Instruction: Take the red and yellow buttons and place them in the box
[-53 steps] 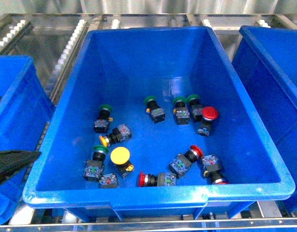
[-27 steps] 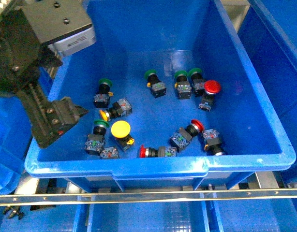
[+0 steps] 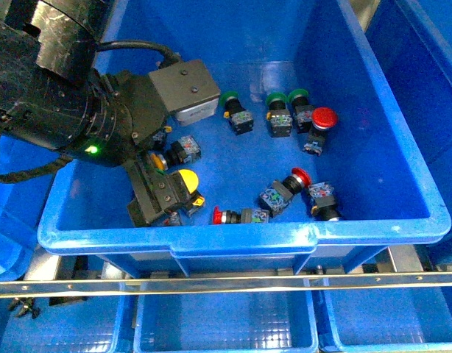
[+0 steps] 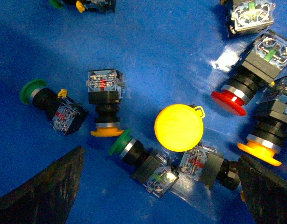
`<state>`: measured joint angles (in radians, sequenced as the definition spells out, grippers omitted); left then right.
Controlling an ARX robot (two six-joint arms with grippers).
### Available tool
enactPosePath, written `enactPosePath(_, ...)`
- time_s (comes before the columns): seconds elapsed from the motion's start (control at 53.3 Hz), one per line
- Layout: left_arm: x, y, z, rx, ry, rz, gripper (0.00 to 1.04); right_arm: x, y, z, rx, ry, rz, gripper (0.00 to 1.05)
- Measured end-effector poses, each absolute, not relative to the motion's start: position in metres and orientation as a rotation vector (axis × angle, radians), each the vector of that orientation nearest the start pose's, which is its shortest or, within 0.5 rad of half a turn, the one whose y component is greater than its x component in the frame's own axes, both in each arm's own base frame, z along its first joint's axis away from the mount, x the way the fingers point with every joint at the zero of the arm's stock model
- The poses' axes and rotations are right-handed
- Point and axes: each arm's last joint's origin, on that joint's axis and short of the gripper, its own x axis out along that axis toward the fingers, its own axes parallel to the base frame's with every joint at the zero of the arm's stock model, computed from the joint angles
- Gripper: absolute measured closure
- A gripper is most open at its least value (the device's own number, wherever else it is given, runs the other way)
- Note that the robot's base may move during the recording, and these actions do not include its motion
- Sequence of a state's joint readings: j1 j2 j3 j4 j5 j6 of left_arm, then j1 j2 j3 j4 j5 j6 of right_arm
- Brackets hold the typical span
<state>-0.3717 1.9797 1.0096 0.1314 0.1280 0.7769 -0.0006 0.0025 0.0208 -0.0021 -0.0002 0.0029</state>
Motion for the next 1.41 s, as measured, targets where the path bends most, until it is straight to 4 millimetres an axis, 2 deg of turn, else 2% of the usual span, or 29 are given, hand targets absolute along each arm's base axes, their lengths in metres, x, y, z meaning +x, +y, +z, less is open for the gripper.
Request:
enactPosePath(0.45,0.369,-0.156,0.066,0.806,0.689,-0.797,0.08,0.097,0.0,0.17,0.003,-0.016,-0.001,0.07)
enactPosePath(0.825,0.376,-0.163,0.053,0.792,0.706,-0.804,0.08,0.097,0.0,0.17,0.003,-0.016,-0.001,0.07)
enactPosePath(0.975,0.376,-0.164,0.052,0.788,0.707,-0.808,0.28,0.097,0.0,0.17,0.003,-0.016,-0.001,0.07)
enactPosePath(1.125,0.377,-0.164,0.051,0.788,0.696,-0.803,0.52,0.097,0.0,0.17,0.002,-0.016,-0.001,0.07)
enactPosePath(1.2,0.378,-0.163,0.051,0.785,0.688,-0.794,0.67,0.097,0.0,0.17,0.002,-0.016,-0.001,0.07)
enactPosePath(1.407,0.38,-0.156,0.051,0.745,0.686,-0.755,0.7,0.097,0.0,0.17,0.003,-0.016,-0.001,0.07)
